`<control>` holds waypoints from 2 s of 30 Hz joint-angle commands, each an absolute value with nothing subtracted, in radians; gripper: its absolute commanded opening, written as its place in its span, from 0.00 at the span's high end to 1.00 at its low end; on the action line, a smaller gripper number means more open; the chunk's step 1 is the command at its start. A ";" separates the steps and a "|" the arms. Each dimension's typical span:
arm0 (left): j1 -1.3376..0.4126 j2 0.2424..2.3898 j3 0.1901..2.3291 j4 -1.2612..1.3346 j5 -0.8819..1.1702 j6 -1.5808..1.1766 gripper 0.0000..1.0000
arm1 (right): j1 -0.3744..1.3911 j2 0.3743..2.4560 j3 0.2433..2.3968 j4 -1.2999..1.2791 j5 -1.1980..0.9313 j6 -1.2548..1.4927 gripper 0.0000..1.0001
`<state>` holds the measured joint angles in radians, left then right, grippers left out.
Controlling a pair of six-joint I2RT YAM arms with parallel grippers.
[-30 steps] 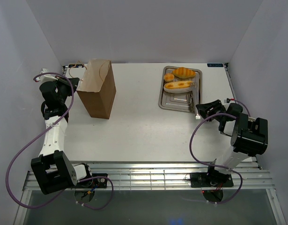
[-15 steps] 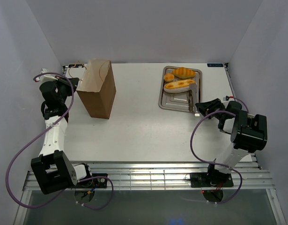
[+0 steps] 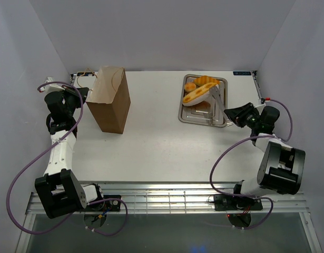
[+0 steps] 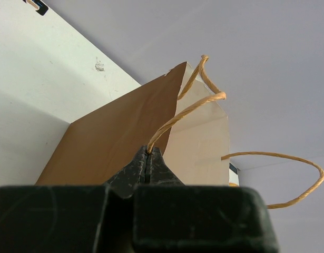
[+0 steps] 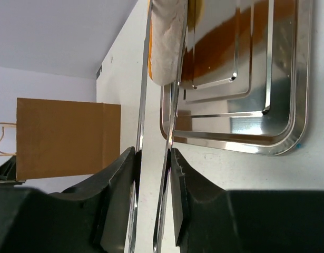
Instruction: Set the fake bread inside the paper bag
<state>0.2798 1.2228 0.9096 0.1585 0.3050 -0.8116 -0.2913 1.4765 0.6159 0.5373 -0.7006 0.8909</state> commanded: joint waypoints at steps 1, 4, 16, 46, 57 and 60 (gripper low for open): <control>0.285 1.224 0.897 0.140 0.302 -0.798 1.00 | -0.290 1.382 0.676 0.422 -0.680 0.760 0.92; 0.285 1.224 0.891 0.143 0.305 -0.801 1.00 | -0.290 1.327 0.693 0.345 -0.680 0.729 0.92; 0.285 1.223 0.890 0.141 0.307 -0.799 1.00 | -0.284 1.174 0.796 0.196 -0.690 0.696 0.92; 0.285 1.216 0.874 0.149 0.305 -0.804 1.00 | 0.533 1.308 1.601 0.138 -0.485 0.569 0.92; 0.285 1.215 0.871 0.149 0.310 -0.804 1.00 | 0.736 1.468 1.741 0.043 -0.272 0.413 0.92; 0.285 1.212 0.873 0.147 0.307 -0.801 1.00 | 0.768 1.491 1.746 0.017 -0.213 0.374 0.92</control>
